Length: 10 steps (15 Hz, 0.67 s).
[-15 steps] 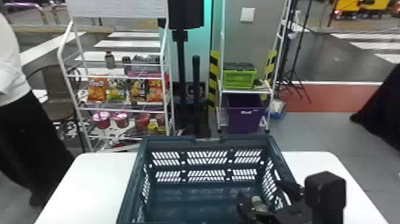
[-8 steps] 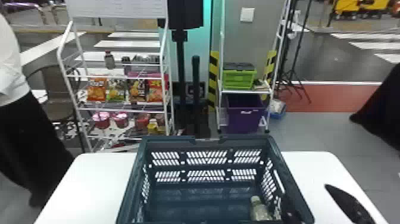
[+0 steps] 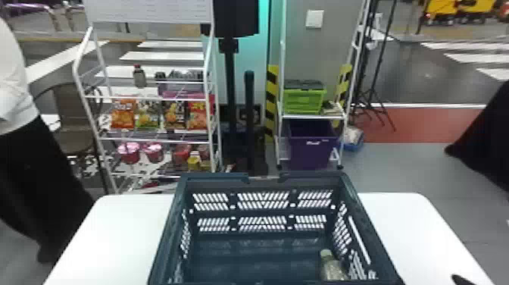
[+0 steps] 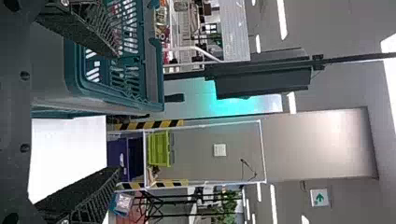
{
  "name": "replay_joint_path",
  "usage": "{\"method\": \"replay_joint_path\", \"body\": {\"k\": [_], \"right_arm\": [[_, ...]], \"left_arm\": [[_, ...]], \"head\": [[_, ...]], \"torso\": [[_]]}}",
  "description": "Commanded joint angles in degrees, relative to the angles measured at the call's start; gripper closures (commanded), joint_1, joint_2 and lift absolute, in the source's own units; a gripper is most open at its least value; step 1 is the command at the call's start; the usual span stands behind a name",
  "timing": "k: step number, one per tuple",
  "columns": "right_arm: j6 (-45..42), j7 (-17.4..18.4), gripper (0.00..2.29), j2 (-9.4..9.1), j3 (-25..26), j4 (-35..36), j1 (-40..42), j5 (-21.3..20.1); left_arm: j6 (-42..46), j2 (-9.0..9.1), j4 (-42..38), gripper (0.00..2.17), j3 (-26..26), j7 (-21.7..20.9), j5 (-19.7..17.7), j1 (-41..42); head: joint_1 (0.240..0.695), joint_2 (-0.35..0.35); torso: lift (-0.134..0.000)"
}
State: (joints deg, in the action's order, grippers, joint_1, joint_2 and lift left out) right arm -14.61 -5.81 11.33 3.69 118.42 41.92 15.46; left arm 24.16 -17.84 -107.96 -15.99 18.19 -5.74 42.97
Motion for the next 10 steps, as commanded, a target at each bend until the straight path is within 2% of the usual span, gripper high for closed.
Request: {"method": "replay_joint_path", "body": {"k": [1, 10], "right_arm": [[-0.02, 0.00, 0.03, 0.09, 0.00, -1.09, -0.78, 0.28], [-0.02, 0.36, 0.03, 0.18, -1.05, -2.41, -1.66, 0.80]], "left_arm": [[-1.62, 0.00, -0.41, 2.14, 0.00, 0.00, 0.02, -0.44], [-3.90, 0.00, -1.20, 2.14, -0.09, 0.00, 0.02, -0.70]], "head": [[0.499, 0.000], [0.499, 0.000]], "torso": [[0.000], [0.000]]}}
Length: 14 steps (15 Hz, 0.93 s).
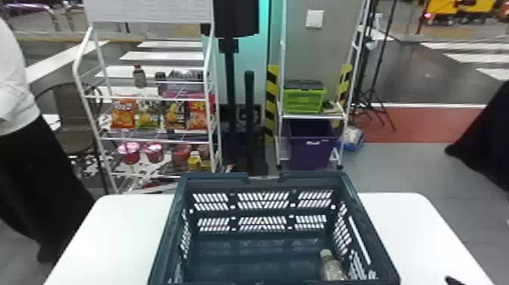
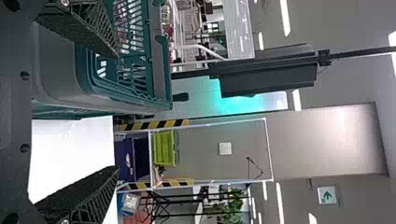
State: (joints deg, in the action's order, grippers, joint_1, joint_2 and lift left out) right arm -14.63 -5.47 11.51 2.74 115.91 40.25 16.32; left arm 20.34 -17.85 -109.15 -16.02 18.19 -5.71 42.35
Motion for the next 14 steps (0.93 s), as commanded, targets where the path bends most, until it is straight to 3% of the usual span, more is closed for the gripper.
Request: {"method": "replay_joint_path", "body": {"k": [1, 6, 9, 14], "right_arm": [[0.00, 0.02, 0.03, -0.18, -0.11, 0.01, 0.00, -0.50], [0.00, 0.46, 0.03, -0.44, -0.90, 0.54, 0.71, -1.91], [0.17, 2.04, 0.03, -0.79, -1.42, 0.72, 1.23, -5.07], [-0.71, 2.22, 0.03, -0.70, -1.34, 1.07, 2.38, -5.33]], "left_arm": [[0.09, 0.01, 0.16, 2.14, -0.07, 0.09, 0.00, -0.25], [0.62, 0.18, 0.43, 2.14, -0.50, 0.09, 0.09, -0.43], [0.97, 0.45, 1.22, 2.14, -0.59, 0.00, 0.09, -0.87], [0.26, -0.08, -0.19, 2.14, -1.30, 0.09, 0.09, -0.78]], "head": [[0.499, 0.000], [0.499, 0.000], [0.499, 0.000], [0.499, 0.000]], "torso": [[0.000], [0.000], [0.000], [0.000]]}}
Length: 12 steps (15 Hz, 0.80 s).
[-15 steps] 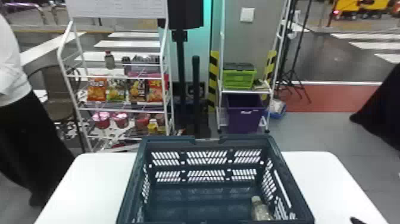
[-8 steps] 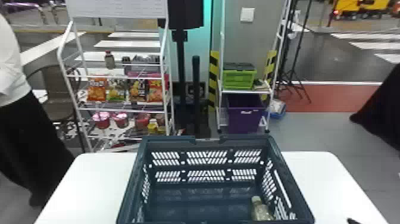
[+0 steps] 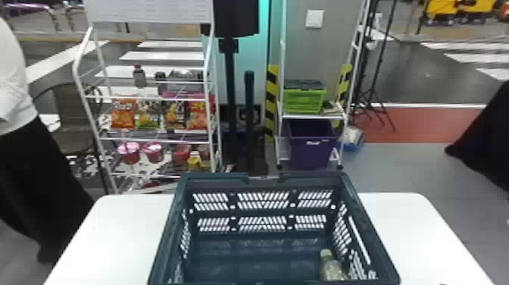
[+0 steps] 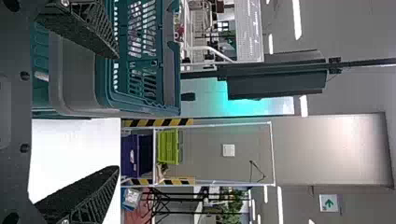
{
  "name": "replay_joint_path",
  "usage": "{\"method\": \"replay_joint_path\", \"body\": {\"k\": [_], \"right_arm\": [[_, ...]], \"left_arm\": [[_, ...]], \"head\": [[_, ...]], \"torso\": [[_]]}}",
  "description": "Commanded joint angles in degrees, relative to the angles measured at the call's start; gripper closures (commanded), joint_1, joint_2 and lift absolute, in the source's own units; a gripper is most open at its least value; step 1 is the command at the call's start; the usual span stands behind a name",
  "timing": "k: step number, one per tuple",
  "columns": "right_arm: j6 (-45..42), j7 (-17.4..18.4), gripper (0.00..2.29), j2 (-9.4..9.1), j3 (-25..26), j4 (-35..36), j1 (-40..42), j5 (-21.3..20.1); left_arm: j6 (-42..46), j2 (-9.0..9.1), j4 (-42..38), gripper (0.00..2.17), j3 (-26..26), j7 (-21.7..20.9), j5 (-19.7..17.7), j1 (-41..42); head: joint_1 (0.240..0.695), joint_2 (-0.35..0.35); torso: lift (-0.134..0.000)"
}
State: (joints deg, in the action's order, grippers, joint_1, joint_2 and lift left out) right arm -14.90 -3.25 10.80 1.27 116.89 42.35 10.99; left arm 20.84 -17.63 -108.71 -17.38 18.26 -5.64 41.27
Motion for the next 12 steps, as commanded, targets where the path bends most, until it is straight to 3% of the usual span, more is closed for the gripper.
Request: {"method": "replay_joint_path", "body": {"k": [1, 12], "right_arm": [[-0.43, -0.01, 0.03, -0.08, 0.05, -0.09, 0.28, -0.01], [-0.78, -0.01, 0.03, -0.08, -0.75, -0.35, 1.33, -0.18]], "left_arm": [[-0.23, -0.30, -0.80, 2.14, 0.24, 0.02, 0.10, 0.57], [-0.06, -0.04, -0.71, 2.14, 0.24, 0.46, 0.37, 1.01]], "head": [[0.499, 0.000], [0.499, 0.000]], "torso": [[0.000], [0.000]]}}
